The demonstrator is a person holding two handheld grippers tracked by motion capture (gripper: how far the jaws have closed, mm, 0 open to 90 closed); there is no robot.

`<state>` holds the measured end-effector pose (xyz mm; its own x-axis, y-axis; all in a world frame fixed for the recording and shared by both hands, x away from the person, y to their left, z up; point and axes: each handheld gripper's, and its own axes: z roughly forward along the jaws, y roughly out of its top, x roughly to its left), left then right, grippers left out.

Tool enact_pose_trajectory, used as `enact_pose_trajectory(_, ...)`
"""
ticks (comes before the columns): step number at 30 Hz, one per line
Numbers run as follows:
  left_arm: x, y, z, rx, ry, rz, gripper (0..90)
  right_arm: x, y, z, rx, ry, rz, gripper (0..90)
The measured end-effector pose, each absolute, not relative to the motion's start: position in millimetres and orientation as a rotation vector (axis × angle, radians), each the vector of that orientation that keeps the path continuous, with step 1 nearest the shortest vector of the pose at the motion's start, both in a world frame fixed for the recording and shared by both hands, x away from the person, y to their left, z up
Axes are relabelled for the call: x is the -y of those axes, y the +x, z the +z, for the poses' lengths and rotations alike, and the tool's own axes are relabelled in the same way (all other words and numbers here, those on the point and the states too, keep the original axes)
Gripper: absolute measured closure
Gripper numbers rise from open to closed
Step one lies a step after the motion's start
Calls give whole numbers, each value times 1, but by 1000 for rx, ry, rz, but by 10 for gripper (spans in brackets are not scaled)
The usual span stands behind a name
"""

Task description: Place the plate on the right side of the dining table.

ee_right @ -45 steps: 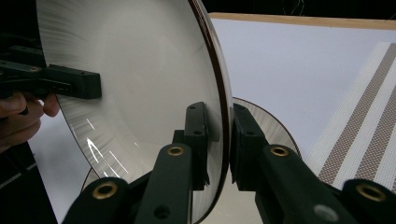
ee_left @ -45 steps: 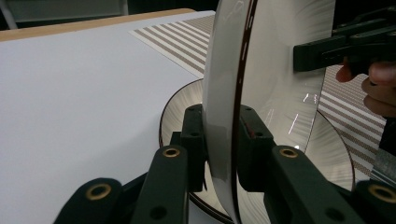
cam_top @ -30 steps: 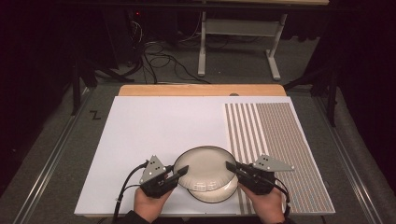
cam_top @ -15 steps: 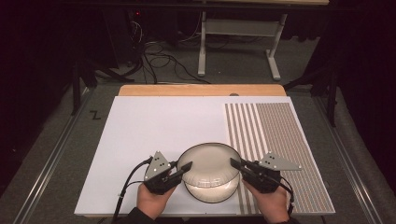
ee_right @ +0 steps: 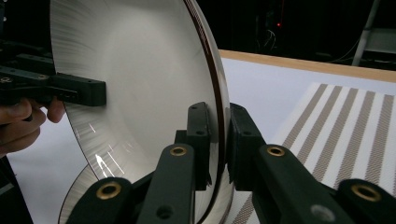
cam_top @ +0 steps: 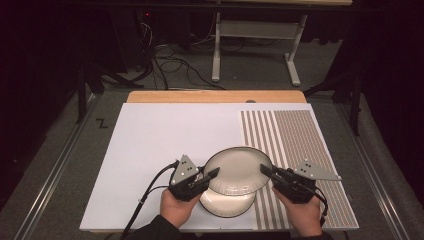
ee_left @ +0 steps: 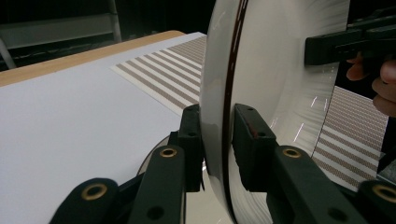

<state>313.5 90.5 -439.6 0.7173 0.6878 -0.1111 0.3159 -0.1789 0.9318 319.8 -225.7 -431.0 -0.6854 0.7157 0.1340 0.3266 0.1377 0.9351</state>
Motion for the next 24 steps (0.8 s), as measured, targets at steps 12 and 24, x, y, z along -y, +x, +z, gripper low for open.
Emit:
enact_pose_trajectory(12,-67,325,-432,-771,1802,402,743,248,323,-425,-2034,1020,1546,822)
enact_pose_trajectory(24,-39,338,-430,-751,1823,387,743,273,326,-422,-2002,1047,1515,819)
